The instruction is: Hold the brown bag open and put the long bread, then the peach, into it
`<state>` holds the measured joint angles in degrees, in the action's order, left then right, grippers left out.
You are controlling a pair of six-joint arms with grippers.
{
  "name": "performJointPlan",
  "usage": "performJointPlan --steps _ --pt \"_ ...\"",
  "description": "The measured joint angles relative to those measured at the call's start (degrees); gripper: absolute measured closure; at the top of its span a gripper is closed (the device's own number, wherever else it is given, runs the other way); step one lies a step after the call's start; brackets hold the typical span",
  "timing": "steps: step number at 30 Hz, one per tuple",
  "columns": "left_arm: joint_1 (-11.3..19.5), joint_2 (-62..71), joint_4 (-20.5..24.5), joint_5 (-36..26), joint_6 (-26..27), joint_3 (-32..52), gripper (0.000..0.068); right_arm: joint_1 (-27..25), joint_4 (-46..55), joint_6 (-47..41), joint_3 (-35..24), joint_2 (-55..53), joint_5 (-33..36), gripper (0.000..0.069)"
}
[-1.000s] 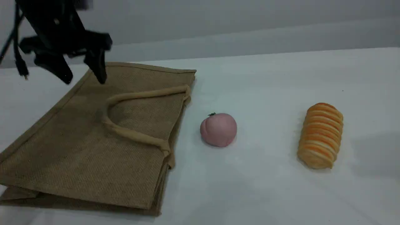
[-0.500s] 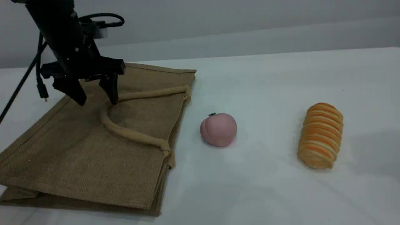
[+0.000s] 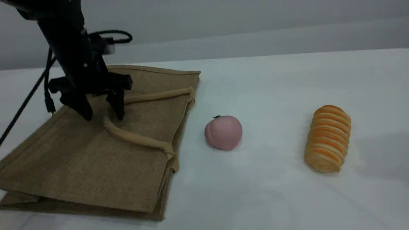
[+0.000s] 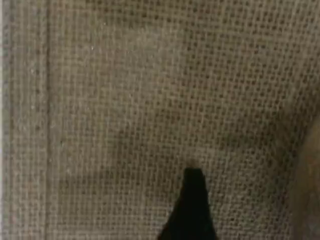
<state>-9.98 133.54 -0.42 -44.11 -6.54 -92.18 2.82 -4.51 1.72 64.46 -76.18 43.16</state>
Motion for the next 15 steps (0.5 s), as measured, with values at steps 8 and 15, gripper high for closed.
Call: performJointPlan --steps 8,15 --pt "0.0 0.43 -1.38 0.63 0.0 0.0 0.0188 0.0 0.0 0.0 0.0 0.0 0.0 0.017" --pt "0.0 0.48 -3.37 1.36 0.0 0.0 0.0431 0.0 0.0 0.0 0.0 0.0 0.0 0.017"
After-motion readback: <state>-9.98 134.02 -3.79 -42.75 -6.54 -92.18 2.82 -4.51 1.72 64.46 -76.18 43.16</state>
